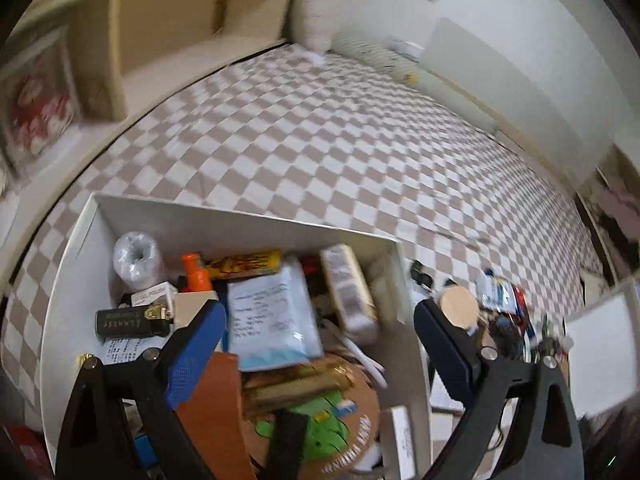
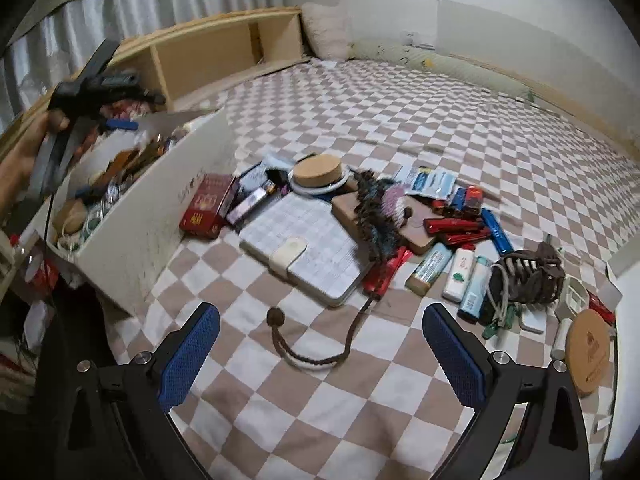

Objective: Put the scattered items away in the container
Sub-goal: 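Move both open grippers back toward the pile of items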

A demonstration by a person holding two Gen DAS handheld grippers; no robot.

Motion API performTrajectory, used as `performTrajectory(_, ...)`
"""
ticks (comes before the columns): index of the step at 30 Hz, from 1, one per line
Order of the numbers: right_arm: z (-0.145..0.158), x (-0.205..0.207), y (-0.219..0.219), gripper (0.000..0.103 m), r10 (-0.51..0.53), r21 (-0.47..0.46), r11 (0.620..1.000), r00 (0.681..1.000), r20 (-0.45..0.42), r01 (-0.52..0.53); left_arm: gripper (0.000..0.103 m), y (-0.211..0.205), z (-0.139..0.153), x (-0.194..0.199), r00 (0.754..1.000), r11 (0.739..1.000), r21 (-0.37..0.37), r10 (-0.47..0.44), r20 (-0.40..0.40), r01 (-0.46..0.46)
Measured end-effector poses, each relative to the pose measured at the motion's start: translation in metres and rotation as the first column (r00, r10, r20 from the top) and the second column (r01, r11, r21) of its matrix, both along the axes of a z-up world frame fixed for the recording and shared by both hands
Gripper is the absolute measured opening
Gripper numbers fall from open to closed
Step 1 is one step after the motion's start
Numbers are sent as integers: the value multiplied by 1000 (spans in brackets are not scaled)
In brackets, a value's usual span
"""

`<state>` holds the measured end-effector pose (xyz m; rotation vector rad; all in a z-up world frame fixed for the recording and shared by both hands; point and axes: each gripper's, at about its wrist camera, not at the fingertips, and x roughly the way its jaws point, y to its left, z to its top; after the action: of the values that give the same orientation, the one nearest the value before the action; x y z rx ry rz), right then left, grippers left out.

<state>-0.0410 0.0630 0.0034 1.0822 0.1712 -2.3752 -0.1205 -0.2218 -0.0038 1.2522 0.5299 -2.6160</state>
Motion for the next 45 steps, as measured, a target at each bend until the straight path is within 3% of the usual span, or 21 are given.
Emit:
performTrajectory(6,25,-3,11,101,-80,-73,994,996,-43,77,103,34,19,18,994,997,-43,-68,-85,65)
performTrajectory(16,53,1,12,101,-138,-154,981,986,-96,122,103,66,49,53,976,988,-126,-114,-186,91)
performTrajectory(26,74,18,12,103,-156,-185,974,977,-145,128,103,90,38,92,972,990,-105,-119,-205,99)
performTrajectory(33,90,29,11,103,-175,-212,968,969,-175,137,103,116,40,118,961,980,-180,-125,-247,81)
performTrajectory(37,101,39,8,103,-161,-209,971,965,-206,117,103,129,41,126,956,980,-168,-150,-253,110)
performTrajectory(45,111,53,14,103,-162,-227,968,958,-238,107,103,152,52,141,943,967,-213,-193,-272,137)
